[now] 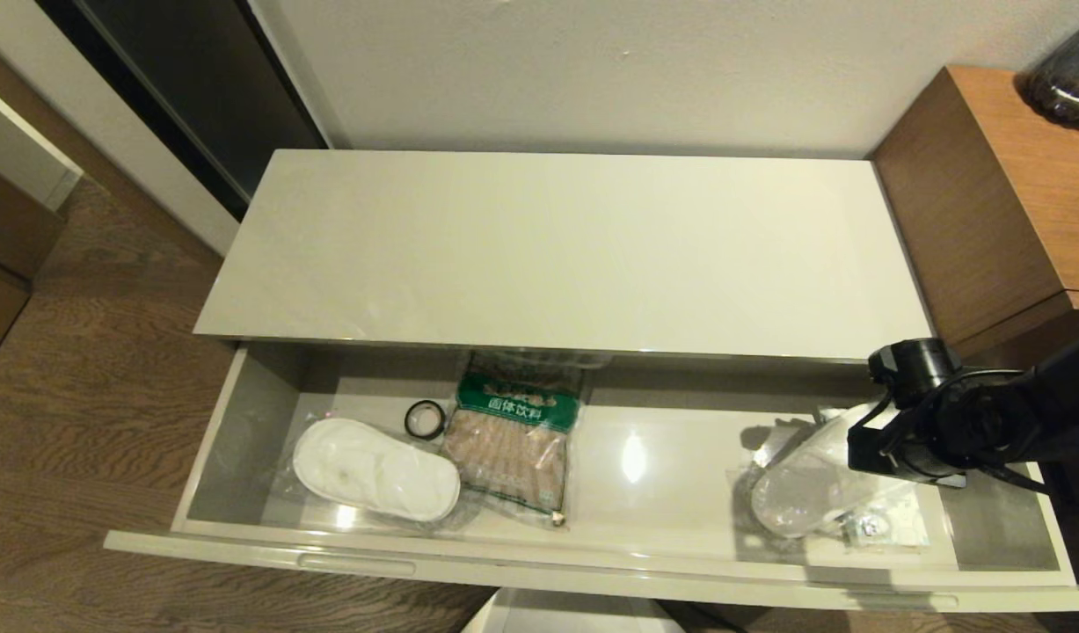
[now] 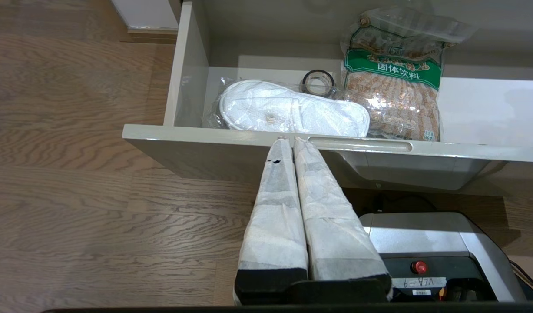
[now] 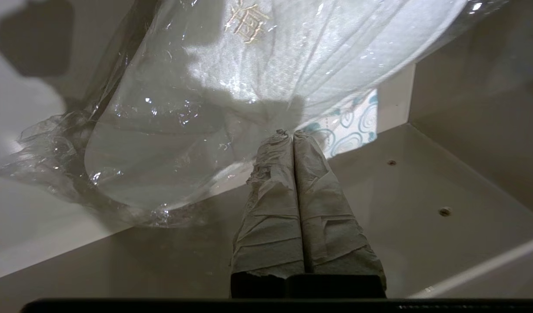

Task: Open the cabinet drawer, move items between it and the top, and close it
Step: Take out the disposable slippers from the drawer

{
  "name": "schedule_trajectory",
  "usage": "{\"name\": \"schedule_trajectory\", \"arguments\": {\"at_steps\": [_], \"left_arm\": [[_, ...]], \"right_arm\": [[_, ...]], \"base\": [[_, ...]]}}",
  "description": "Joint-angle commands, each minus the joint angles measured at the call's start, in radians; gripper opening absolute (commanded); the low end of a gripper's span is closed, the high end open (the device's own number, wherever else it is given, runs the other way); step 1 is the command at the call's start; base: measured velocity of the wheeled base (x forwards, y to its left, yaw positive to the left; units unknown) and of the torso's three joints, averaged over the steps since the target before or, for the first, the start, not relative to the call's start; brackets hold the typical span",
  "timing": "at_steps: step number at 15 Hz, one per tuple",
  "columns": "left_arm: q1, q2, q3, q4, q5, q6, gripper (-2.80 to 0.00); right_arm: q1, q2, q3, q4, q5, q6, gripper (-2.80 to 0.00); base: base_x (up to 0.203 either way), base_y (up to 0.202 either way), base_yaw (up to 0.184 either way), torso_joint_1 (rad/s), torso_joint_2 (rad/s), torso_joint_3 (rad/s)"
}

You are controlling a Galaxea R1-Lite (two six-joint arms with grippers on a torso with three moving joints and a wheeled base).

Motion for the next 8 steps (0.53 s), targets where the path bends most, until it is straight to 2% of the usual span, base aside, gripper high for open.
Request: {"name": "schedule_trajectory", "arguments": {"at_steps": [1,5,6,8], "left_arm": [[0.0,0.001,0.0,0.0,0.0,-0.001,-2.8],[0.0,0.001,0.0,0.0,0.0,-0.001,-2.8],[-0.001,0.001,0.0,0.0,0.0,0.001,-2.8],[-0.001,0.001,0.0,0.0,0.0,0.001,-2.8]], "right_arm": [[0.001,-0.047,-0.039,0.048,-0.002,0.002,-2.8],[-0.007,-0.04,-0.104,0.102,-0.003,0.015,-2.8],[-0.037,-0.033,-0.133,0.134,-0.004,0.015,0.0],[-0.065,-0.029,-0.161,0.173,-0.004,0.018,0.0]], "base": [[0.0,0.0,0.0,0.0,0.0,0.0],[0.0,0.0,0.0,0.0,0.0,0.0],[0.0,0.0,0.0,0.0,0.0,0.0],[0.0,0.0,0.0,0.0,0.0,0.0]]}}
